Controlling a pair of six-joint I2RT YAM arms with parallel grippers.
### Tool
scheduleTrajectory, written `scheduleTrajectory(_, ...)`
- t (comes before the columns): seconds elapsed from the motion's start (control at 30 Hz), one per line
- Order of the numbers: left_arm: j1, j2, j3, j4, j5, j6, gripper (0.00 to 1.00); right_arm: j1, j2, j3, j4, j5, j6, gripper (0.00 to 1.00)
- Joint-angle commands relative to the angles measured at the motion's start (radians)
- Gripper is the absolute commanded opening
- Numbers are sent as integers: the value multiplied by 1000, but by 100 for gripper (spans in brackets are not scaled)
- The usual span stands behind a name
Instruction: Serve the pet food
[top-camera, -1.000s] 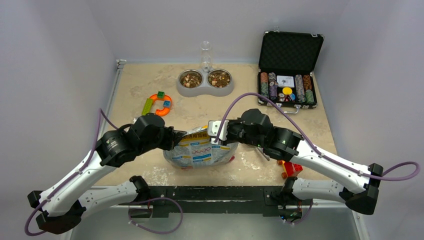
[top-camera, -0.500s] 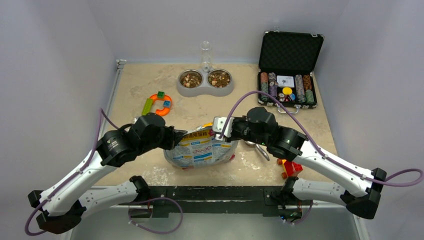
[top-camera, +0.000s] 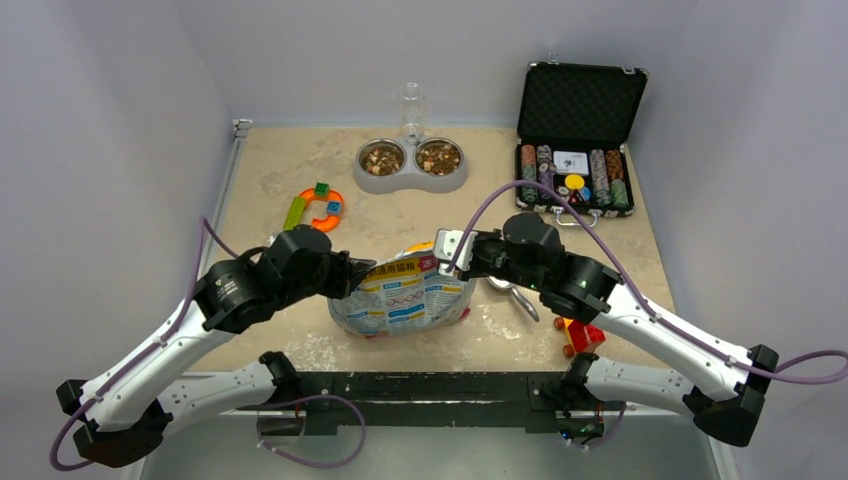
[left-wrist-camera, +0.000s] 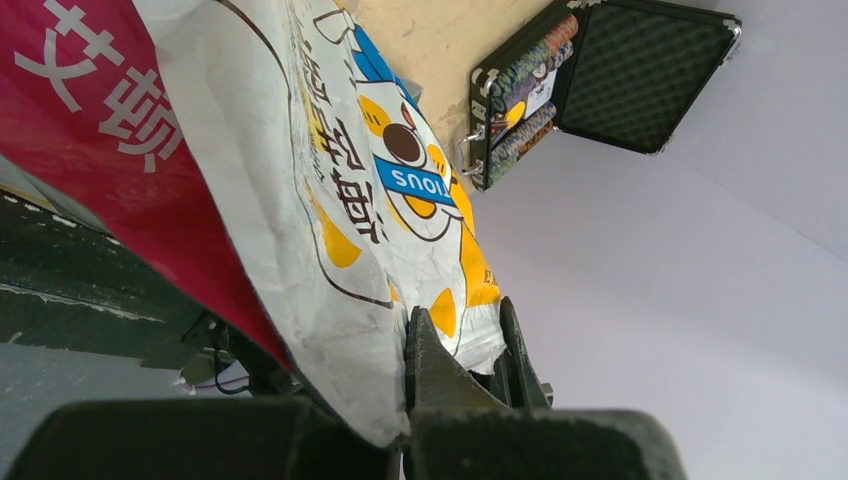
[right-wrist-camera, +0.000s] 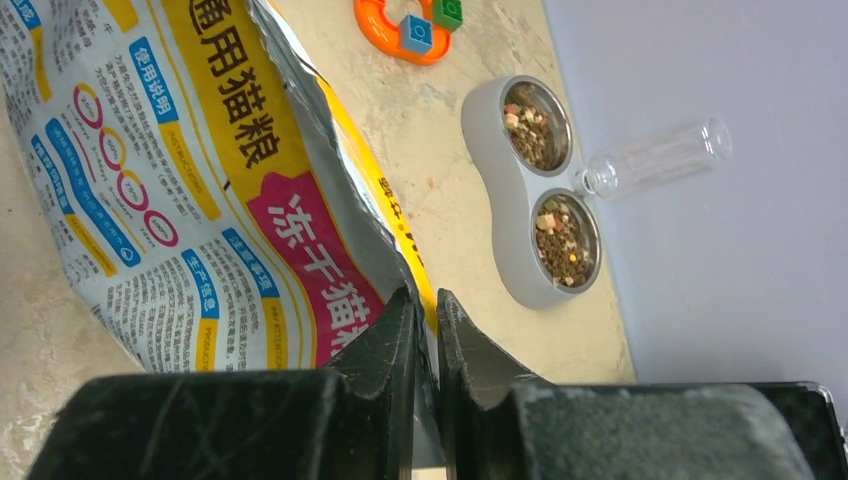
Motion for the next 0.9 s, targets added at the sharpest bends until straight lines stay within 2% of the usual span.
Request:
scheduleTrajectory(0.0, -3, -39, 34, -55, 10, -441, 0, -111, -62, -16, 24, 276, -20, 11)
scheduleTrajectory(0.1, -3, -38, 35, -55, 10, -441, 0, -116, -60, -20, 10, 289, -32, 0)
scheduleTrajectory(0.3, -3, -16, 30, -9, 29, -422, 0, -113, -95, -10, -35, 217, -54, 0)
scheduleTrajectory(0.4, -3, 19, 31, 40, 63, -395, 22, -106, -99, 9, -48, 163, -57, 0)
scheduleTrajectory(0.5, -4, 41, 44, 51, 68, -378, 35, -88, -96, 8, -34, 164, -65, 0)
scheduleTrajectory(0.53, -3, 46, 46, 53, 68, -376, 36, -82, -92, 10, -36, 169, -68, 0)
scheduleTrajectory(0.87, -3, 109, 70, 114, 88, -354, 37, -14, -83, 6, -20, 185, -78, 0)
